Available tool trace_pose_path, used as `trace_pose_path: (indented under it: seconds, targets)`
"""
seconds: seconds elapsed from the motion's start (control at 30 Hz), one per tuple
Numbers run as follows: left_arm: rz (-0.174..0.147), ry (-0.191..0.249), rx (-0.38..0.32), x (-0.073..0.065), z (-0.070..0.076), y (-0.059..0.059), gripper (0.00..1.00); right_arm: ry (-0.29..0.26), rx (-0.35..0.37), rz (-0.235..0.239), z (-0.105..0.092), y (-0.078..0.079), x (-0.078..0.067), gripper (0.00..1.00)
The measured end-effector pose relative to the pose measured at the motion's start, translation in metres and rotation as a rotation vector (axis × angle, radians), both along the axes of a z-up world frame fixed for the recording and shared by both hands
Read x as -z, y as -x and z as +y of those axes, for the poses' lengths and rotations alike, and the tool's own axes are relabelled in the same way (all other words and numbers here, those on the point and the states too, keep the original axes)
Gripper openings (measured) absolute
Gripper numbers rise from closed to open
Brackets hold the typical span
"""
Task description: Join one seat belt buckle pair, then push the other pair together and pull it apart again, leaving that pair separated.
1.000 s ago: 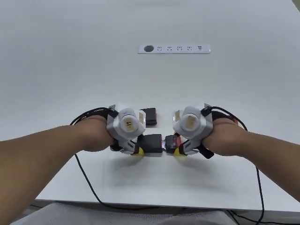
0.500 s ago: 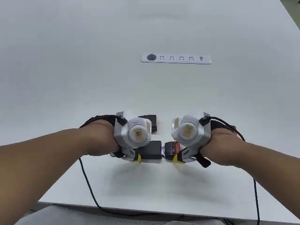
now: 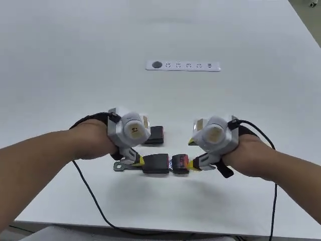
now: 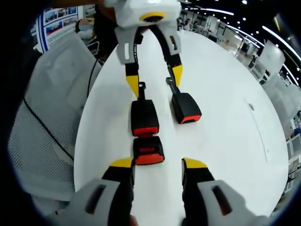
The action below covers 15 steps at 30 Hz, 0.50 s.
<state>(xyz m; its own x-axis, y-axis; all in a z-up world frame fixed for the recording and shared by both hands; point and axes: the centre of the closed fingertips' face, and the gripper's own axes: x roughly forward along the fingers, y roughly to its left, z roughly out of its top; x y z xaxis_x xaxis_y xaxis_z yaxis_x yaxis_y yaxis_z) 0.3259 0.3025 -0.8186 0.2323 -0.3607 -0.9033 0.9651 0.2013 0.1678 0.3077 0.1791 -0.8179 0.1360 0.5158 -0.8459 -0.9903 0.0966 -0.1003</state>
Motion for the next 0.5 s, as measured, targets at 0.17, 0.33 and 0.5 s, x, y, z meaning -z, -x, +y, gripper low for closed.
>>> trace_pose_path:
  seconds: [0.17,0.33,0.5]
  targets:
    - [-0.014,0.012,-0.029,0.0,0.005,-0.018,0.48,0.022,0.037,-0.014,-0.029,-0.022,-0.001,0.4]
    - [-0.025,0.025,-0.012,0.002,0.001,-0.035,0.48,0.056,0.083,-0.02,-0.064,-0.042,0.005,0.4]
    - [-0.046,0.02,0.022,0.008,-0.005,-0.048,0.48,0.088,0.117,-0.014,-0.1,-0.055,0.011,0.4]
